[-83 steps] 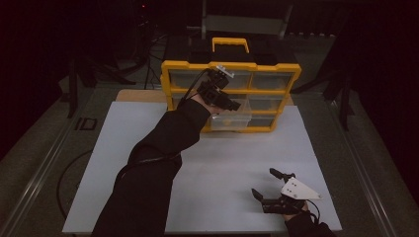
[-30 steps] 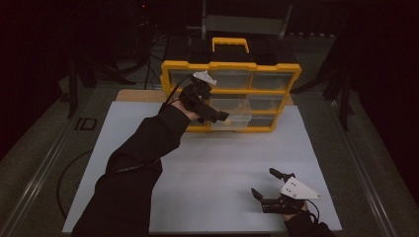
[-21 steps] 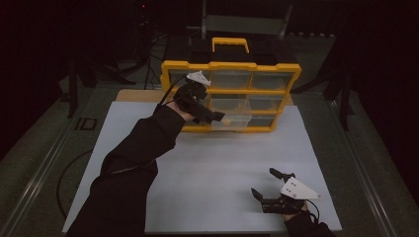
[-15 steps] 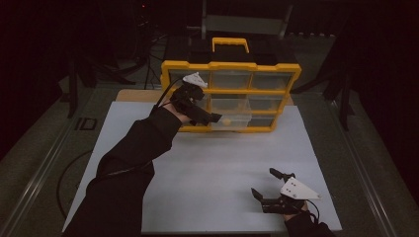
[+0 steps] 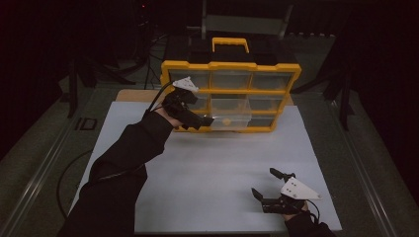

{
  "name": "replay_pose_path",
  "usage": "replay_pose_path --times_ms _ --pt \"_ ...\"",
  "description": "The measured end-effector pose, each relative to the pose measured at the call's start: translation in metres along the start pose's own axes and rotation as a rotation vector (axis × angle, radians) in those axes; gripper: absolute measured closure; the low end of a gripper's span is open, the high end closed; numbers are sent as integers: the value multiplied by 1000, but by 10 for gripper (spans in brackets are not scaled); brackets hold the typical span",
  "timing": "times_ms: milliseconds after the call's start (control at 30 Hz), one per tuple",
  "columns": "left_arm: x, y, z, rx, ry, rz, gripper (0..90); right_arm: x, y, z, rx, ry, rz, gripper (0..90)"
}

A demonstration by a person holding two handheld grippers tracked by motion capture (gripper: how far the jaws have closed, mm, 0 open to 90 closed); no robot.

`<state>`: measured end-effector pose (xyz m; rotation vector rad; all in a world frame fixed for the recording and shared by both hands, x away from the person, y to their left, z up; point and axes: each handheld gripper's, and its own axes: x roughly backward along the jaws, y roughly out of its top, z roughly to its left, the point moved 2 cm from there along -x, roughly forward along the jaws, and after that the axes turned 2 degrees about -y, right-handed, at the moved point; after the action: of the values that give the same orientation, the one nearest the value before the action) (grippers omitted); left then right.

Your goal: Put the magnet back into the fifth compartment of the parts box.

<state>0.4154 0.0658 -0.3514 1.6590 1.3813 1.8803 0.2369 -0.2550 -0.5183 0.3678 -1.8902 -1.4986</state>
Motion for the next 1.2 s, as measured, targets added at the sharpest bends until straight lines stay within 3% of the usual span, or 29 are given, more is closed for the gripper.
replay_pose_path --times_ms 267,600,1200 --pt "9 -11 5 5 13 -2 2 0 0 0 1 1 1 89" --pt "20 -34 15 42 37 -4 2 -1 0 0 2 2 2 89" --pt "42 -68 20 79 76 -23 2 -1 1 1 6 4 -1 89"
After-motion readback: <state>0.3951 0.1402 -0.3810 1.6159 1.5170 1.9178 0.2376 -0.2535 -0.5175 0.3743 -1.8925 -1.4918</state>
